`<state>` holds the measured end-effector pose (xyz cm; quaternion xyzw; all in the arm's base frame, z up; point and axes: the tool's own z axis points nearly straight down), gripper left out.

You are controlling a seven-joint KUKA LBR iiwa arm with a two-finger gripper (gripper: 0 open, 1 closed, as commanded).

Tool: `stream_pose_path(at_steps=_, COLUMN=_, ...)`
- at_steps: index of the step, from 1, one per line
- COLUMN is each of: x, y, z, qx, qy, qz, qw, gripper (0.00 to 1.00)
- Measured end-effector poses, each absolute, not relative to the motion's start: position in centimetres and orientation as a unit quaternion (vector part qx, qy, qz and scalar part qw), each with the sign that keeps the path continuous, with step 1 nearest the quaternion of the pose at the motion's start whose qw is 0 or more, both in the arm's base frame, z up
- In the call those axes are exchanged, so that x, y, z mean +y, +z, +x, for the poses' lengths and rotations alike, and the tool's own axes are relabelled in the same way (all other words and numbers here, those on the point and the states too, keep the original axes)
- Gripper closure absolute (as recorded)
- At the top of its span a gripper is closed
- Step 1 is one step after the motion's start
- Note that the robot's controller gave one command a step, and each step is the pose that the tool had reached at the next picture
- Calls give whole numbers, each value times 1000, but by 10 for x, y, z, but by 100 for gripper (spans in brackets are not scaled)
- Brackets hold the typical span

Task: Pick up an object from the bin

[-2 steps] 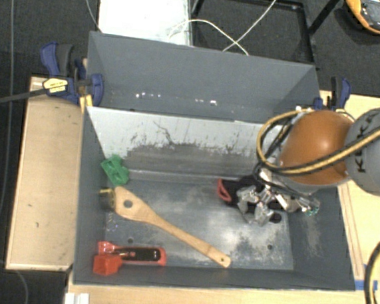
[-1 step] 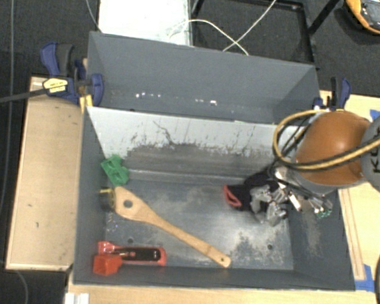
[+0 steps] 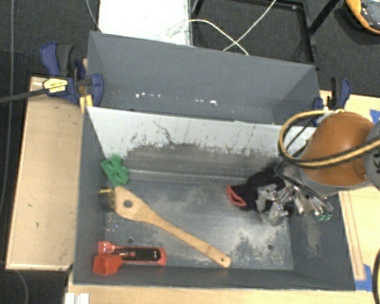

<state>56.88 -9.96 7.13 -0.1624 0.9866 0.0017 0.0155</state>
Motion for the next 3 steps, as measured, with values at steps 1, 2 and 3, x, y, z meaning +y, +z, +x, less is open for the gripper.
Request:
stream_pose_path(at_steps=1, x=-132, y=82, z=576, qx=986, qy=0, qz=-164, qw=16, gripper=100)
stream_pose_path(at_steps=2, x=-117, y=75, z=569, qx=988, qy=3, qz=-153, qw=17, gripper=100)
stream_pose_path(at_steps=3, x=-126, y=83, z=578, qx=989, qy=2, qz=-147, qw=18, gripper=100)
